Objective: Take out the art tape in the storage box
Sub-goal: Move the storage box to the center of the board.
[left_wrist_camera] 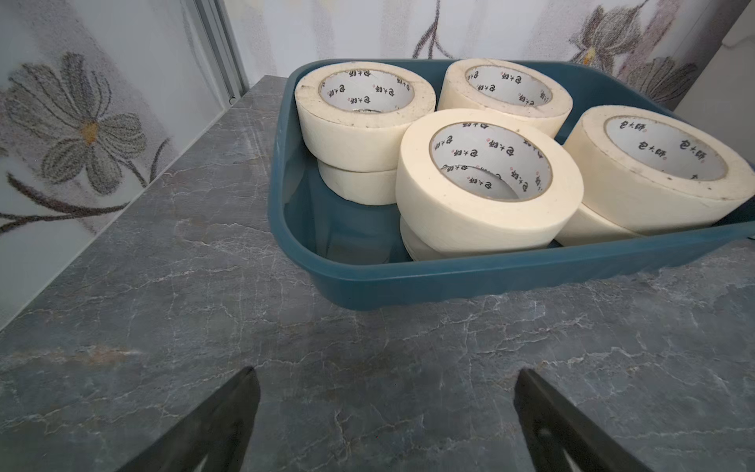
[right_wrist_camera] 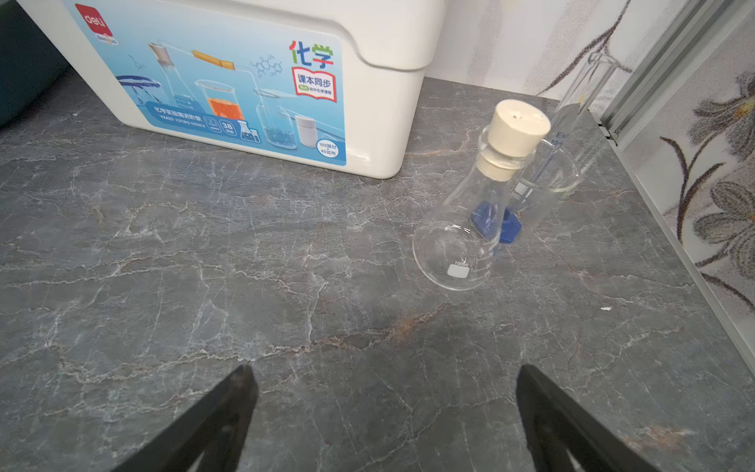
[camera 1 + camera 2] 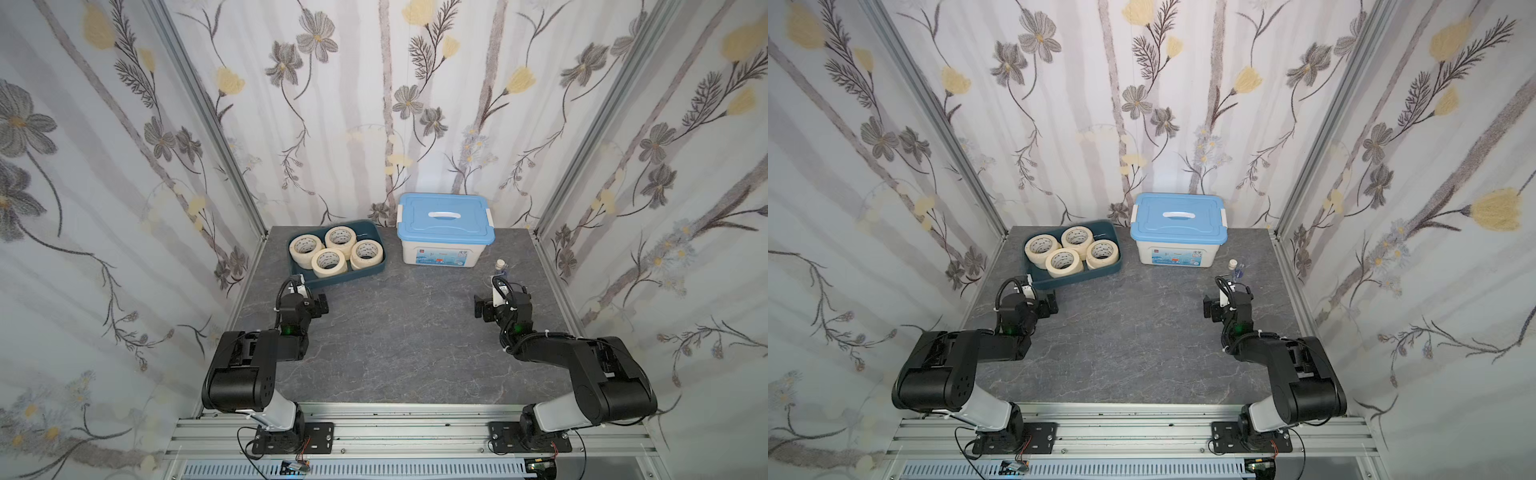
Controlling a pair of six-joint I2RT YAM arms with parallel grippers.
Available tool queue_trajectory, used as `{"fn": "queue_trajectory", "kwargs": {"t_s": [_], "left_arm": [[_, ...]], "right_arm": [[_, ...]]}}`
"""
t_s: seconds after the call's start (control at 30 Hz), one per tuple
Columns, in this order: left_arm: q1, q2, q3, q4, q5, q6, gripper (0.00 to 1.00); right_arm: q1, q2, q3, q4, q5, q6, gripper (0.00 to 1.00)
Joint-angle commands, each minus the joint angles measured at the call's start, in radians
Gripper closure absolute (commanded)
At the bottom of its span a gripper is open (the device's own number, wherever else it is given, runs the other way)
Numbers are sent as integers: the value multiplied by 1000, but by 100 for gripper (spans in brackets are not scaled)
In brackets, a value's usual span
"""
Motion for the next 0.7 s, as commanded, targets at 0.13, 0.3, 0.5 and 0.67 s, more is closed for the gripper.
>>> {"fn": "queue_trajectory", "kwargs": {"t_s": [0.13,0.3,0.5,0.67], "left_arm": [[-1,1,4,14,3,4,0],[0,0,5,14,-6,4,0],[1,-307,85,-329,-105,-21,0],[7,-436,241,-691,-300,-106,0]], "right_arm": [[1,-3,-1,20,6,3,0],[-1,-1,0,20,4,4,0],[-5,-26,-4,13,1,9,0],[-4,-222,46,-263,80,66,0]]}}
